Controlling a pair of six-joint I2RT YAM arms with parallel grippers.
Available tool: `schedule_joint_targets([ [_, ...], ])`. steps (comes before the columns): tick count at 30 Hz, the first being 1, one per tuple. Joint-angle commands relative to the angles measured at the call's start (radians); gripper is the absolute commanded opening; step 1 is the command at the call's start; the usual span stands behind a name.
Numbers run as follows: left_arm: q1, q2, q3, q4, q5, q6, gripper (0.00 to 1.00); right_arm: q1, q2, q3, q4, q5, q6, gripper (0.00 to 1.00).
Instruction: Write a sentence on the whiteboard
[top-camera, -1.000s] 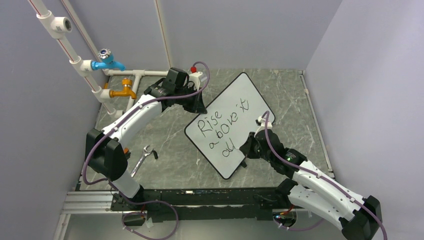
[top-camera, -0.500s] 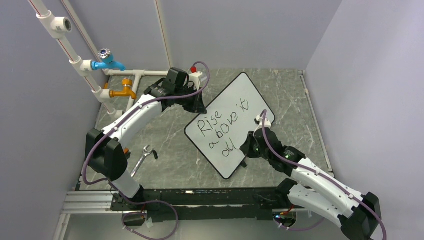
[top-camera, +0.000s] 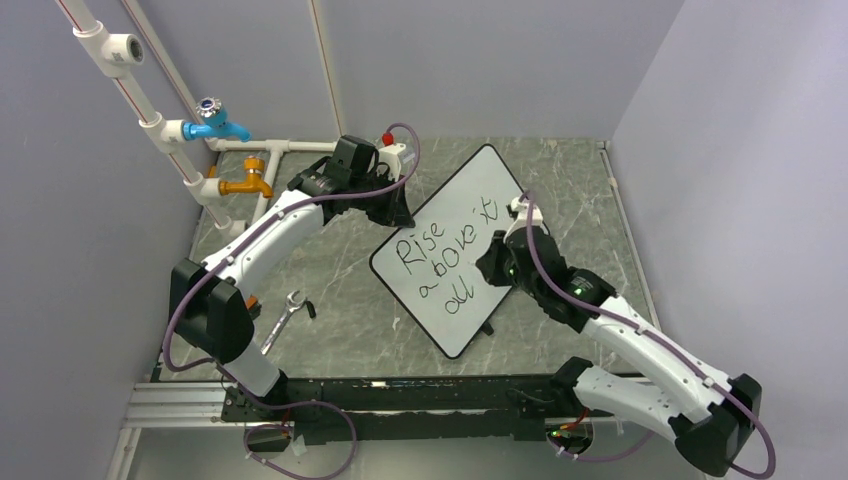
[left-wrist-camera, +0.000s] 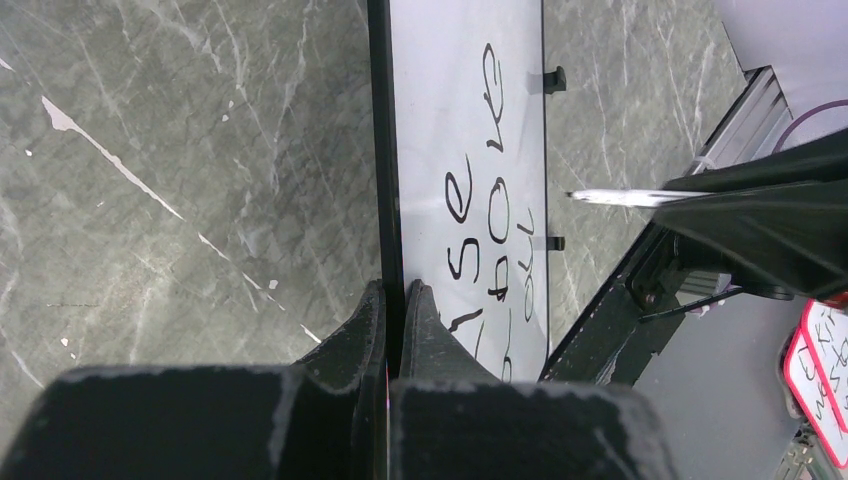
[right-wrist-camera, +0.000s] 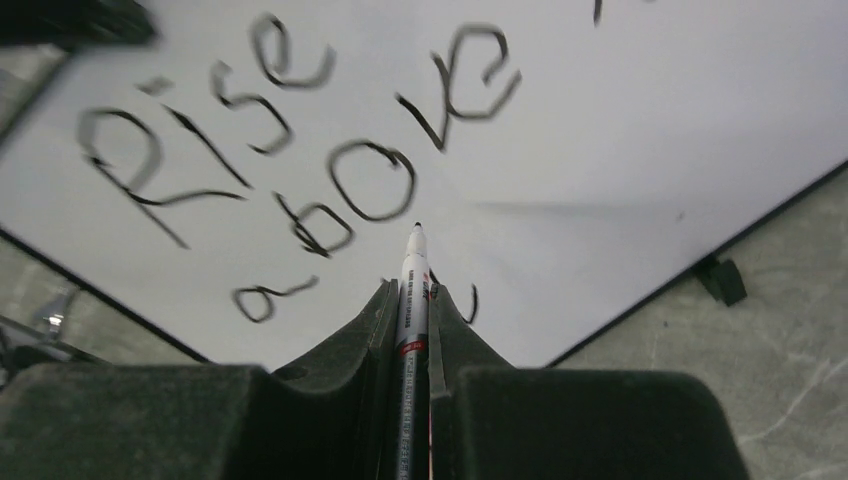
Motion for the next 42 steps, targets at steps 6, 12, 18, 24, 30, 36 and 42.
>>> schedule_joint_targets([
  [6,-0.012,-0.034,0.001,0.027,-0.016,0.040,0.00,0.001,-0.116,0.116,-0.006,0.016,-0.040,0.00],
  [12,-0.012,-0.009,0.003,0.024,-0.009,0.040,0.00,0.000,-0.155,0.053,-0.010,0.010,-0.011,0.00],
  [18,-0.012,0.020,0.009,0.017,-0.014,0.047,0.00,0.002,-0.195,0.014,-0.027,0.032,-0.011,0.00],
  [24,-0.013,0.064,0.034,0.009,0.031,0.050,0.00,0.000,-0.212,-0.012,-0.023,0.036,-0.011,0.00],
  [30,-0.021,0.103,0.073,-0.024,0.040,0.063,0.00,0.001,-0.224,-0.023,-0.025,0.054,-0.028,0.00],
  [36,-0.052,0.172,0.165,-0.098,0.014,0.099,0.00,0.001,-0.251,-0.023,-0.040,0.067,-0.046,0.00],
  [42,-0.100,0.246,0.256,-0.129,-0.016,0.117,0.00,0.001,-0.313,-0.026,-0.068,0.084,-0.049,0.00],
])
